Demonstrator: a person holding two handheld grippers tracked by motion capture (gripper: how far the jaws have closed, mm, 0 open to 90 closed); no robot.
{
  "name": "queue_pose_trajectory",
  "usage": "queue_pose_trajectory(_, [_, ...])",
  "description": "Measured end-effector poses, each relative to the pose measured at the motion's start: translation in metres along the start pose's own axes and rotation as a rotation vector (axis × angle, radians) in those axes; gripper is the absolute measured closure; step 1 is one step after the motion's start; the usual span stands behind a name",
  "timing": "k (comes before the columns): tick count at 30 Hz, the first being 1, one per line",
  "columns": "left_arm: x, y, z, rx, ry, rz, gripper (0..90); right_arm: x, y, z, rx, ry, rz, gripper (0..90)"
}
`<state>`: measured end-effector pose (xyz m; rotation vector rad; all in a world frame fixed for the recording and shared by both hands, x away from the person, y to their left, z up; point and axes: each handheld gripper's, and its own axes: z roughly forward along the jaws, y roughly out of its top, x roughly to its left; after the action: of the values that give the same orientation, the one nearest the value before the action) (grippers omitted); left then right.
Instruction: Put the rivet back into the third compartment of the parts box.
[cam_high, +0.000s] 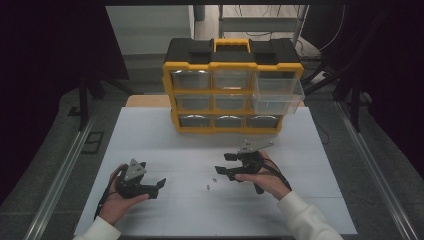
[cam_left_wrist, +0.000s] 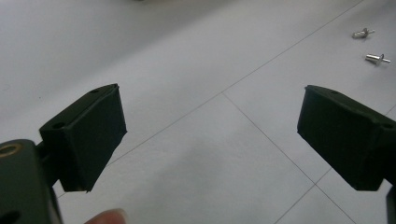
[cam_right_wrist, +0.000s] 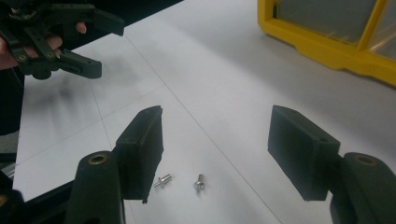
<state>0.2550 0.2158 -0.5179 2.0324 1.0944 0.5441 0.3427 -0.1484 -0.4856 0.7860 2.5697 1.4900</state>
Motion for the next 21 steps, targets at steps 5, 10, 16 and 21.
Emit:
queue_pose_trajectory(5, [0.0,0.0,0.0,0.0,0.0,0.002,8.2,0.001,-0.002,0.006,0.027,-0.006,-0.008,35.6])
queue_pose_trajectory(10, [0.0,0.0,-0.001,0.001,0.0,0.004,8.2,0.002,-0.004,0.01,0.054,-0.01,-0.016,35.5])
queue_pose_trajectory(16, [0.0,0.0,-0.001,0.001,-0.001,0.004,8.2,0.002,-0.006,0.014,0.073,-0.013,-0.018,35.4])
queue_pose_trajectory(21, [0.0,0.0,-0.001,0.002,0.0,0.006,8.2,0.004,-0.008,0.017,0.093,-0.017,-0.021,35.4])
